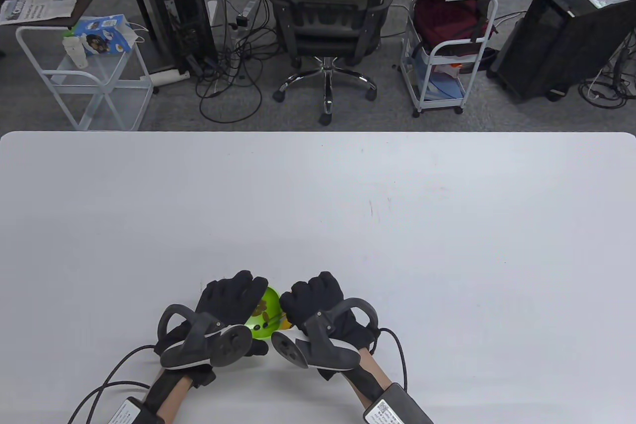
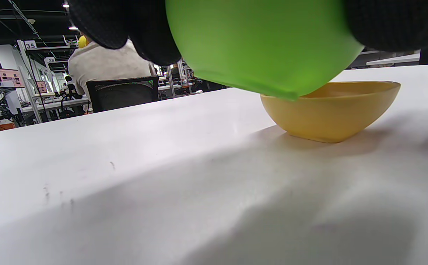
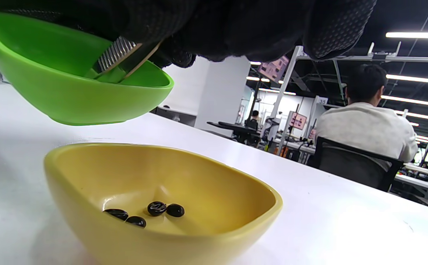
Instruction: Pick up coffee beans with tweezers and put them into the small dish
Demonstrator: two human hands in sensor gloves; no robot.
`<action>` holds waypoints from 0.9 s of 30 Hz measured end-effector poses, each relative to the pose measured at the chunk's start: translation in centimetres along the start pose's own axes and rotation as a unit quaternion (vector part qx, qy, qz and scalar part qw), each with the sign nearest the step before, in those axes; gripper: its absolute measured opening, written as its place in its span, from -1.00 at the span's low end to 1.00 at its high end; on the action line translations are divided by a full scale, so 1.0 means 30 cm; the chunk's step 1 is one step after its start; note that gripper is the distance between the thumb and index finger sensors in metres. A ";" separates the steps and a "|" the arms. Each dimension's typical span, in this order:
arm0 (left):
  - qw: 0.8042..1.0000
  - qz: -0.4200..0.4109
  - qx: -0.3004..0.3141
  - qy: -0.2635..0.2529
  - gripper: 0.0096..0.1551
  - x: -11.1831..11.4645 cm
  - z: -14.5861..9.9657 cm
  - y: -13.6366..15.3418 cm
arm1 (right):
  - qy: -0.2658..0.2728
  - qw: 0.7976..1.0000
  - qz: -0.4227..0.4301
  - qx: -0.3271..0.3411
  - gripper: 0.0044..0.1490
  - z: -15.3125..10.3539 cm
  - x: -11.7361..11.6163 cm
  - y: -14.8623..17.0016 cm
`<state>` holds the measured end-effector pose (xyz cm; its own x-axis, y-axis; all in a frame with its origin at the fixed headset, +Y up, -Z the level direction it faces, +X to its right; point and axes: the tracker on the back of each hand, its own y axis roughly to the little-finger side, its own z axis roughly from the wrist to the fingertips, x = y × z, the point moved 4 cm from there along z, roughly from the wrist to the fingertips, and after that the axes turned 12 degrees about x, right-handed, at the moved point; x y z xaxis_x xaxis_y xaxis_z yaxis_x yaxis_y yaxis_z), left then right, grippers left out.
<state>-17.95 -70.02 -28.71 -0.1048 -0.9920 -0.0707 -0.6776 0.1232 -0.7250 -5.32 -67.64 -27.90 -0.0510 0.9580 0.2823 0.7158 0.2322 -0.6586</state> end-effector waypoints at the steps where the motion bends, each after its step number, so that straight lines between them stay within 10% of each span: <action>1: 1.000 0.000 0.000 0.000 0.38 0.000 0.000 0.000 | 0.000 1.000 0.001 0.000 -0.48 0.000 0.001 0.000; 27: 1.000 -0.004 -0.001 0.001 0.38 0.001 0.001 0.000 | 0.048 0.993 0.077 -0.074 -0.48 -0.073 0.064 0.144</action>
<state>-17.94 -70.06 -28.72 -0.1016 -0.9928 -0.0636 -0.6795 0.1160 -0.7244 -0.80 -65.18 -28.69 0.1294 0.9580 0.2560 0.8050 0.0493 -0.5913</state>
